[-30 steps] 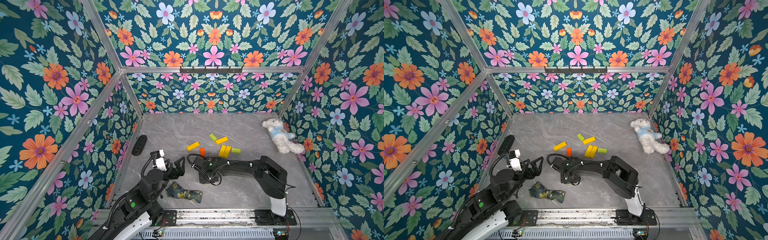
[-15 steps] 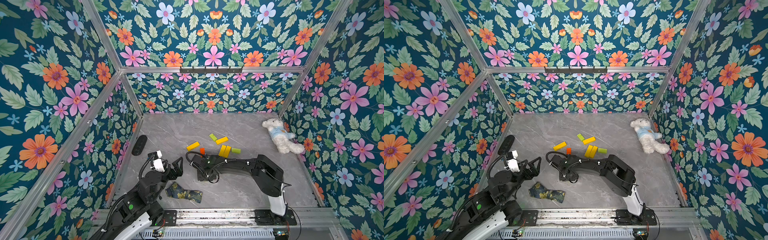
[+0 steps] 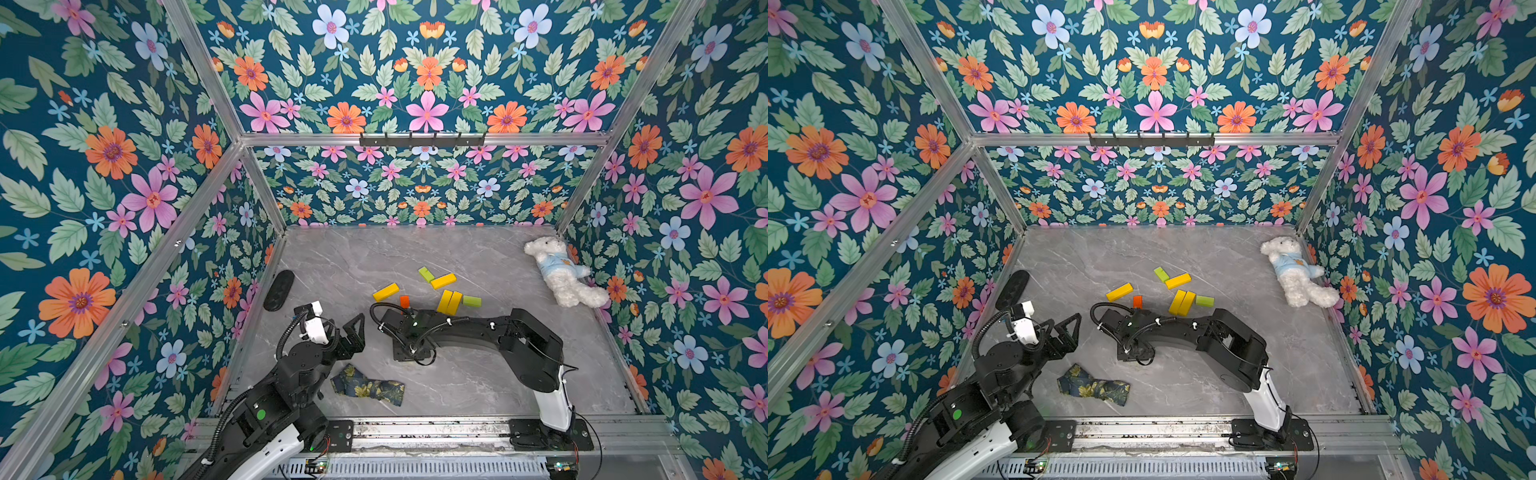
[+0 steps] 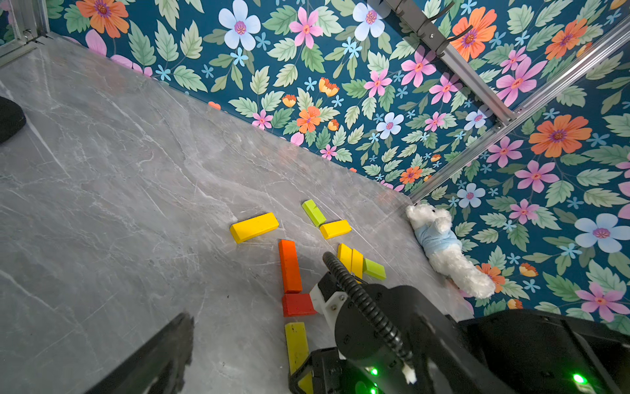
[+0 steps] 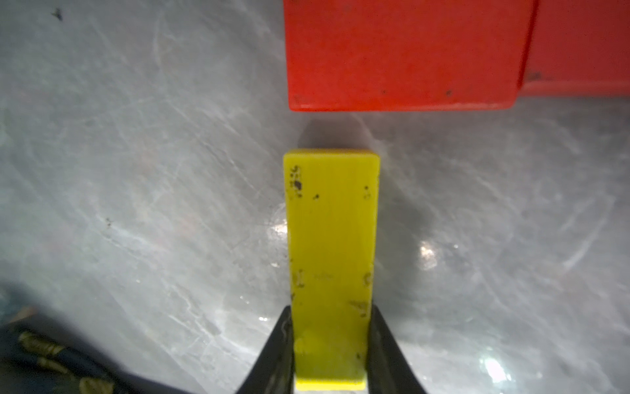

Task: Assemble the letter h with building blocks
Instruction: Assemble the building block at the center of the board.

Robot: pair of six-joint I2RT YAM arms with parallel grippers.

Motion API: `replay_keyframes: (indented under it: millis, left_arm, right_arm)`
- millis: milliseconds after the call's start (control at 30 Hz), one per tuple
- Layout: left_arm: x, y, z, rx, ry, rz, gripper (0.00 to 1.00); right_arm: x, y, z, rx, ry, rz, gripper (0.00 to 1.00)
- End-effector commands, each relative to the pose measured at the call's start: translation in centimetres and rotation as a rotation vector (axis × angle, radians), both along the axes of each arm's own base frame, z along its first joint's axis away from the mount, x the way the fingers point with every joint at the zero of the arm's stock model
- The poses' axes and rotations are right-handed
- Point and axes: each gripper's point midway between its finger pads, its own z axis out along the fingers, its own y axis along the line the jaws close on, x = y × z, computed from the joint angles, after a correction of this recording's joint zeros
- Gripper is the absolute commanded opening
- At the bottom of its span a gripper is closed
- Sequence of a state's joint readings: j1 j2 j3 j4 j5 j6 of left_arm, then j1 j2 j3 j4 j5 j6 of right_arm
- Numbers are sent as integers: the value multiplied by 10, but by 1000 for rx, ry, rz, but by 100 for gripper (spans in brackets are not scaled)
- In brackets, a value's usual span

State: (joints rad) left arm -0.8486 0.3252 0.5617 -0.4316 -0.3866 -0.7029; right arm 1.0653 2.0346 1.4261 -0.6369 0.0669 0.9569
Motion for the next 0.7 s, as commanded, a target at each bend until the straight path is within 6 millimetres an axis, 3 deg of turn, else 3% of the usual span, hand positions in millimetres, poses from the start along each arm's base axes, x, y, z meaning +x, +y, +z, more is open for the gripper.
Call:
replay_keyframes:
  millis: [0, 667]
  left_arm:
    - [0, 3, 1, 8, -2, 11, 99]
    - [1, 3, 0, 15, 1, 15, 99]
  right_arm:
    - [2, -6, -3, -24, -2, -16, 16]
    - [3, -5, -6, -19, 1, -16, 40]
